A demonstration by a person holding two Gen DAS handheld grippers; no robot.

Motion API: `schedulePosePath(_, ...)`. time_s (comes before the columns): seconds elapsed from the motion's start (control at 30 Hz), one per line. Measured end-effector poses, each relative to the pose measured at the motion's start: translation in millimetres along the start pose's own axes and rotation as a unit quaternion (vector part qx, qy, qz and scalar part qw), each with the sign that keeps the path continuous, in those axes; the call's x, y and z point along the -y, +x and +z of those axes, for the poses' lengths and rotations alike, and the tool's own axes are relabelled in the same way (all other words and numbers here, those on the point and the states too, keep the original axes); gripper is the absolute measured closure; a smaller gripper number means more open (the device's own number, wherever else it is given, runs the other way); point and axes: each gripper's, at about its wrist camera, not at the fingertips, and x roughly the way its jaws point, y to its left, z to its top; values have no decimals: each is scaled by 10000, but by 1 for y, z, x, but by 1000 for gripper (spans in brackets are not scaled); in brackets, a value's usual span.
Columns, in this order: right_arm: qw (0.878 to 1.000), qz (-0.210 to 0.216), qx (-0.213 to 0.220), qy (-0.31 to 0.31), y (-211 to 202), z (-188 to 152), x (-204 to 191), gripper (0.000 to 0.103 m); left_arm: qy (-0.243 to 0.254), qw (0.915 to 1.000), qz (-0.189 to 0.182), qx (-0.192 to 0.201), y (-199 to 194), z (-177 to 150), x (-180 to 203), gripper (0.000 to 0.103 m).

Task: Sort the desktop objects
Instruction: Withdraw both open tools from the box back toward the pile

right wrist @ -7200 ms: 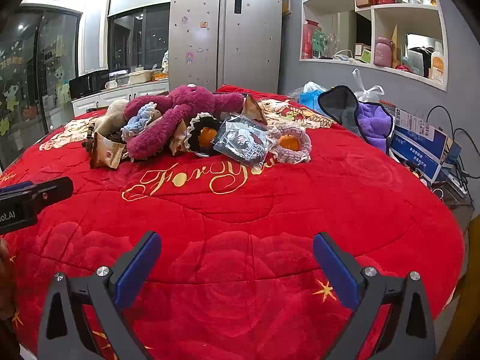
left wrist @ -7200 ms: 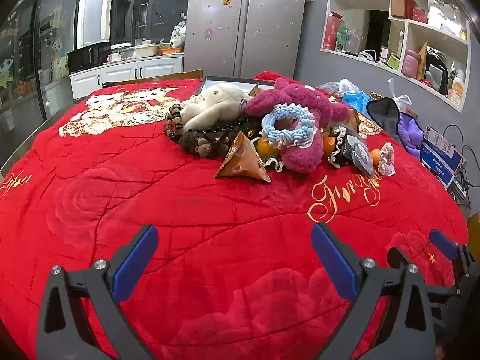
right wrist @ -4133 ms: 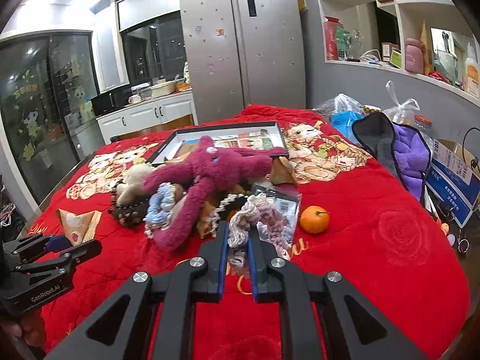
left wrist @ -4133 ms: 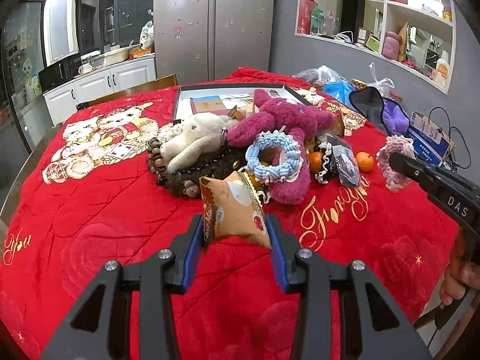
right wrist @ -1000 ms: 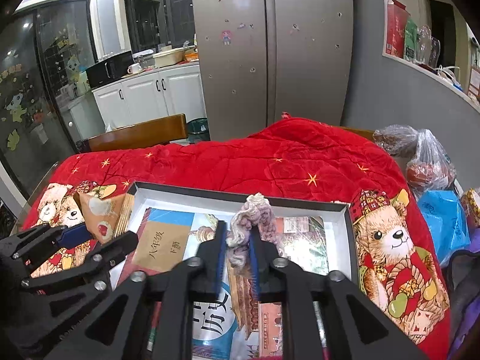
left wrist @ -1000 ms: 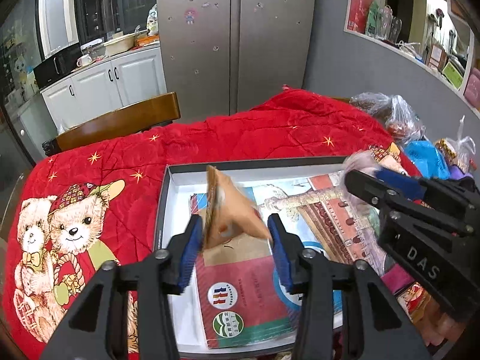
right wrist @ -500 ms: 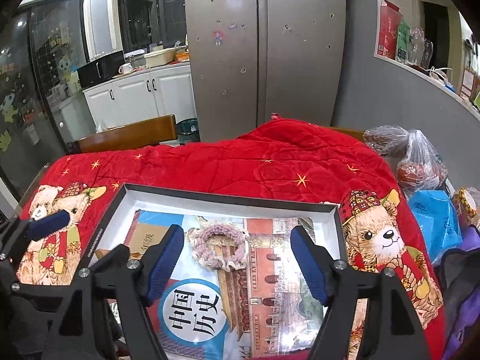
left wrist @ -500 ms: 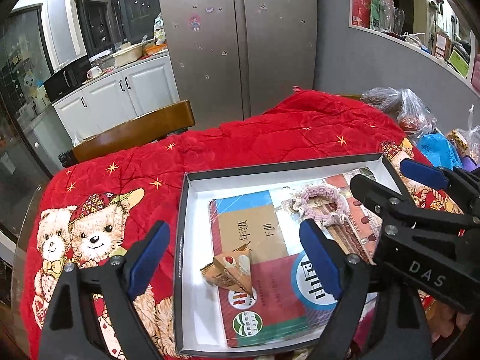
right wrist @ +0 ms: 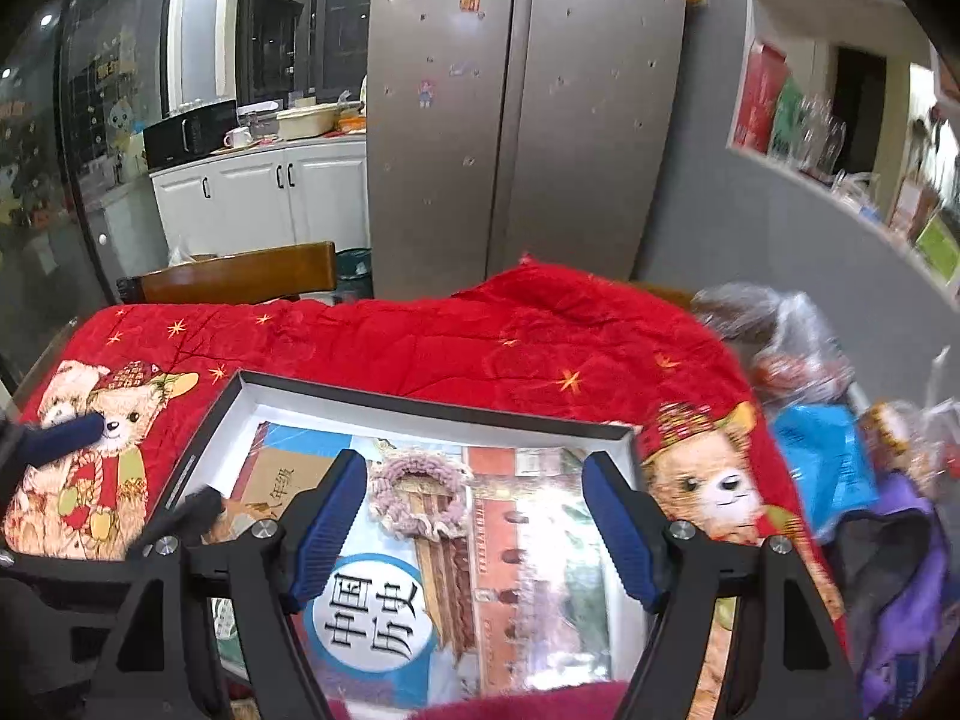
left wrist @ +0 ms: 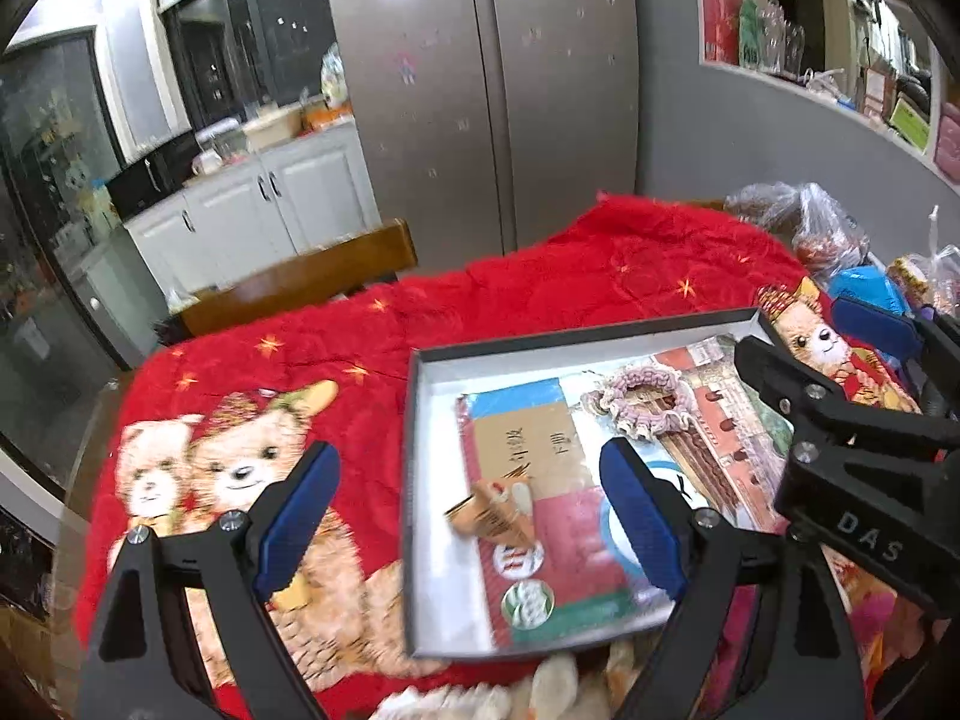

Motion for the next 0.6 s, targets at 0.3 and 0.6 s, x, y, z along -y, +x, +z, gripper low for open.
schedulePosePath(0.3, 9980, 255, 516, 253, -104, -19, -11, 21, -251, 9984, -160, 487, -105, -40, -9, 13)
schedulePosePath(0.6, 9951, 322, 916, -187, -202, -69, -47, 19, -54, 9960, -289, 839, -186, -111, 1, 7)
